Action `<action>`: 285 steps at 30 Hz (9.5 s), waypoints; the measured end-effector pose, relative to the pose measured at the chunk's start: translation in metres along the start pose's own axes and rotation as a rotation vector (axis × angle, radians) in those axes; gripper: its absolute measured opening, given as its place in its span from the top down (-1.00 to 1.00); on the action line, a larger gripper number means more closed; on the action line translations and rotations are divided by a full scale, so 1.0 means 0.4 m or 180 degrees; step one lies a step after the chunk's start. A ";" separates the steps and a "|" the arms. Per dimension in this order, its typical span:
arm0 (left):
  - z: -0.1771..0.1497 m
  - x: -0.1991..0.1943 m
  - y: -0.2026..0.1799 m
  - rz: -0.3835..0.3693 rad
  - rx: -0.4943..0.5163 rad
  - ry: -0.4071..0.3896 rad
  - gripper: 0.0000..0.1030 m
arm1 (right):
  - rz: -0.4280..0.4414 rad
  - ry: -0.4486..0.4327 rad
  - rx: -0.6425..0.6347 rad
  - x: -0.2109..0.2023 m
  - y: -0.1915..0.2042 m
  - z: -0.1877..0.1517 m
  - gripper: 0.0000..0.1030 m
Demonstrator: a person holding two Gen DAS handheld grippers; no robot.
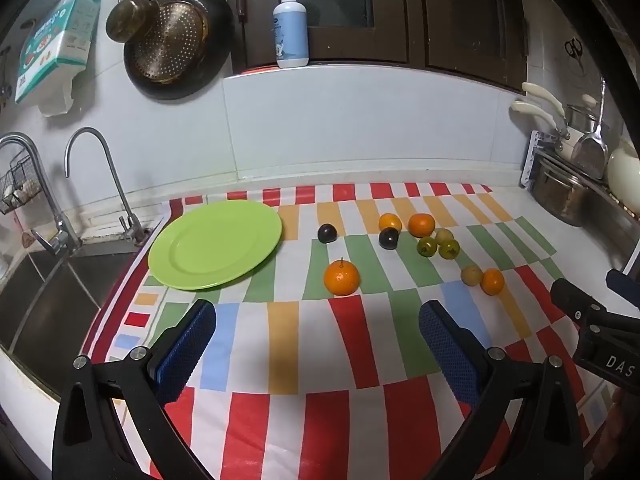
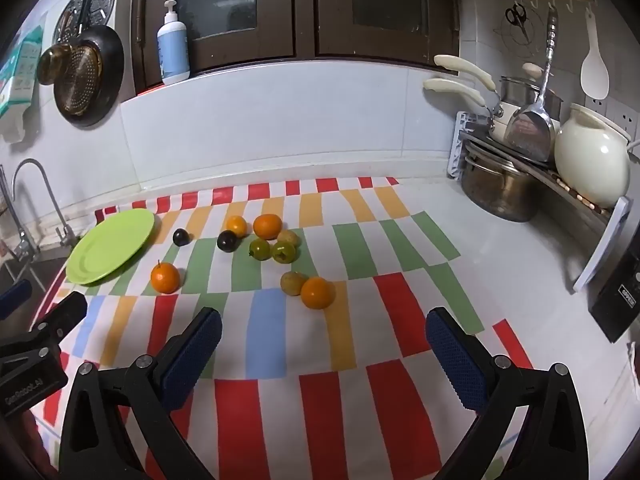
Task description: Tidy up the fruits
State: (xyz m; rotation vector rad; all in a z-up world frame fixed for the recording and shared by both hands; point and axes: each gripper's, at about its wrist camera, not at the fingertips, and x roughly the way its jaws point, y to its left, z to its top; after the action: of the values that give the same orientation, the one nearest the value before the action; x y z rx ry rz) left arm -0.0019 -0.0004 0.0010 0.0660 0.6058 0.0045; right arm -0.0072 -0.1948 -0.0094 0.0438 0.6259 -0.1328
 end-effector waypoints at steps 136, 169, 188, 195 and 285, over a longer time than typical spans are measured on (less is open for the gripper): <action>0.049 0.275 -0.008 -0.0330 0.0397 0.0205 -0.53 | -0.0108 0.0511 -0.0059 0.262 0.057 0.029 -0.31; 0.034 0.430 -0.041 -0.0615 0.0342 0.0673 0.21 | -0.0173 0.0810 0.0070 0.371 0.023 0.002 0.35; 0.045 0.305 -0.022 -0.0830 0.0411 0.0488 0.22 | 0.0067 0.0548 -0.0042 0.252 0.064 0.019 0.37; 0.050 0.221 0.012 -0.0818 0.0375 0.0306 0.22 | 0.0199 0.0335 -0.0224 0.167 0.120 0.029 0.37; 0.103 0.253 0.415 -0.0011 -0.0104 0.0037 -0.17 | 0.1518 0.0033 -0.0901 0.284 0.595 0.182 0.18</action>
State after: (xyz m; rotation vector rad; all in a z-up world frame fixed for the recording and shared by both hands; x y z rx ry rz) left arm 0.1075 0.1652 -0.0121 0.0332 0.6171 0.0115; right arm 0.1590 0.0226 -0.0168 -0.0802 0.6243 0.4174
